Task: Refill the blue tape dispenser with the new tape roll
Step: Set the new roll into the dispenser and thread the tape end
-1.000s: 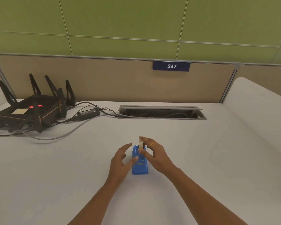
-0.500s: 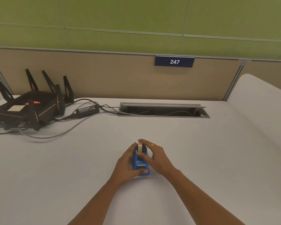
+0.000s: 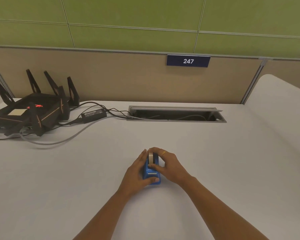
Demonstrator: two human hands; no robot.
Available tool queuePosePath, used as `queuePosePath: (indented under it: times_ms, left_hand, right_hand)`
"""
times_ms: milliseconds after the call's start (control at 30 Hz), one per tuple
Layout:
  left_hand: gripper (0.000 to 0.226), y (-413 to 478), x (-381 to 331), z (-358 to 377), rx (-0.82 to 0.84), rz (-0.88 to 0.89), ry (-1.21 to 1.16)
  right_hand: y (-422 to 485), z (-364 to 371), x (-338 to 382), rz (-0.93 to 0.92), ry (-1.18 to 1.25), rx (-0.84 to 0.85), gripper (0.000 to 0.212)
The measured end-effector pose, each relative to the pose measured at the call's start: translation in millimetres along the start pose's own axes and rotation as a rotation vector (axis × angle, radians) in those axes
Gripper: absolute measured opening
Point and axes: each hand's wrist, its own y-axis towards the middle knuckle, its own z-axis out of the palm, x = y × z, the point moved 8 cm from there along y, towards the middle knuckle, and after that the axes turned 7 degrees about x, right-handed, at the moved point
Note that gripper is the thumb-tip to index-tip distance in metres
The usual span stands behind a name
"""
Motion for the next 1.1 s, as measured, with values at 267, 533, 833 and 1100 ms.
queuePosePath:
  times_ms: [267,533,833,1100]
  left_hand:
    - [0.090,-0.7,0.8,-0.3,-0.003,0.005,0.003]
    - [0.092,-1.7,-2.4,0.1,0.010,0.020,0.041]
    - [0.096,-2.0,-5.2,-0.1,0.016,0.034,0.067]
    - [0.094,-2.5,-4.3,-1.0,0.005,0.043,0.030]
  right_hand:
    - [1.2,-0.4,-2.4,0.001,0.007,-0.030,0.047]
    - [-1.2,1.8,-4.9,0.008,0.043,-0.048,0.051]
    - [-0.9,3.0,-8.7,0.010,0.014,-0.012,0.058]
    - [-0.8,2.5,-10.4,0.025,0.087,-0.023,0.047]
